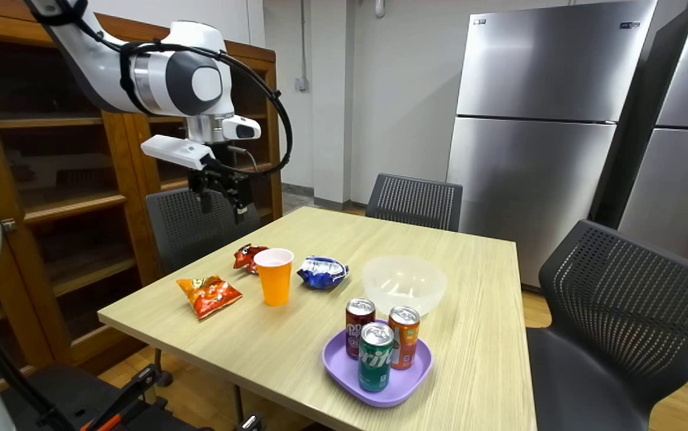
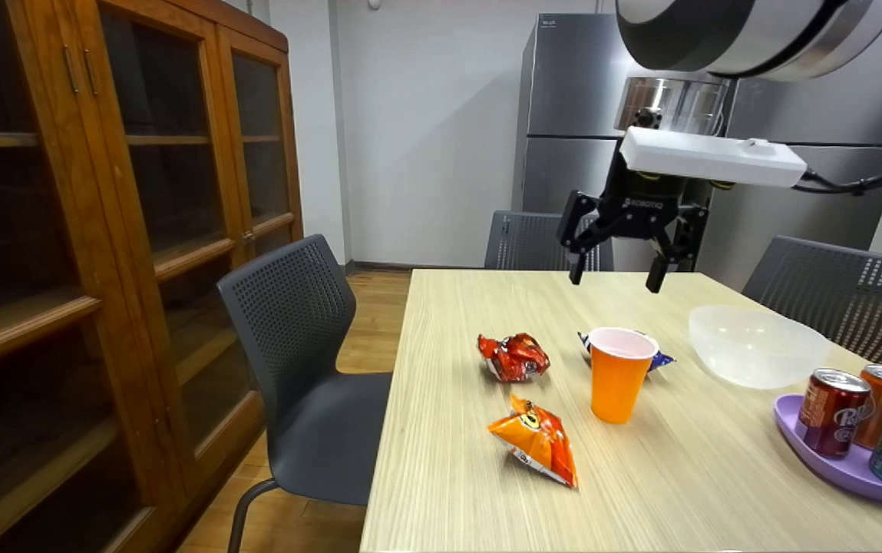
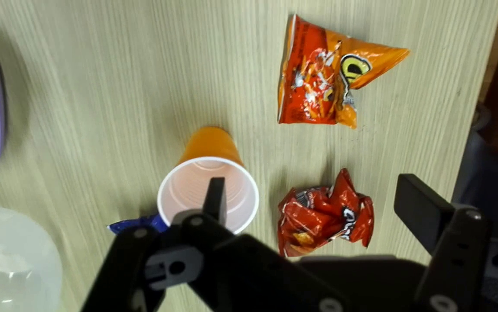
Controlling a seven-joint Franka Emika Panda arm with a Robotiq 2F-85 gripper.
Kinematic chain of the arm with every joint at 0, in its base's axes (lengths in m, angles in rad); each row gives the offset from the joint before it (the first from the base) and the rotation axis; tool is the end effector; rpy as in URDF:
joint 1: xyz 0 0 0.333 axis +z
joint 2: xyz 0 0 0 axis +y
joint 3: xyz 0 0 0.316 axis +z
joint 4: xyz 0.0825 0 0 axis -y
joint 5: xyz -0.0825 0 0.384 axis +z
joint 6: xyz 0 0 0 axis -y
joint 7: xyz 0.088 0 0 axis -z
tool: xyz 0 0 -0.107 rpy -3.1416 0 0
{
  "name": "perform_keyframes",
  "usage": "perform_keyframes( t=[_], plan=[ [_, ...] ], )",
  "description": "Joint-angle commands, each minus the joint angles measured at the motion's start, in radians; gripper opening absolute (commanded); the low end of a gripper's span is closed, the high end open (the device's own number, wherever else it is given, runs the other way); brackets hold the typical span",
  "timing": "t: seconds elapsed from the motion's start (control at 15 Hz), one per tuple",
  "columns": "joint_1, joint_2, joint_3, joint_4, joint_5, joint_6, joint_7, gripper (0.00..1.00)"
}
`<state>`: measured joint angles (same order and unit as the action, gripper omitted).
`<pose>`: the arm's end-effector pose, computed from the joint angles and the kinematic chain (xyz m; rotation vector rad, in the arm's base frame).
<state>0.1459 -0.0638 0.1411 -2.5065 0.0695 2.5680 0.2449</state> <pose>0.4541 0.1326 0.3172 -3.0727 0.0210 -0.1723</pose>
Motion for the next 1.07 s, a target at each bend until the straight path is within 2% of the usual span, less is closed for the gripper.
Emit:
perform_keyframes(
  t=[0.0, 0.4, 1.0],
  plan=[
    [0.028, 0.016, 0.043, 0.027, -0.014, -0.039, 0.084, 1.0],
    [0.061, 0.097, 0.071, 0.052, -0.03, -0.017, 0.191, 1.0],
    [0.098, 0.273, 0.046, 0.136, -0.03, 0.003, 0.254, 1.0]
  ],
)
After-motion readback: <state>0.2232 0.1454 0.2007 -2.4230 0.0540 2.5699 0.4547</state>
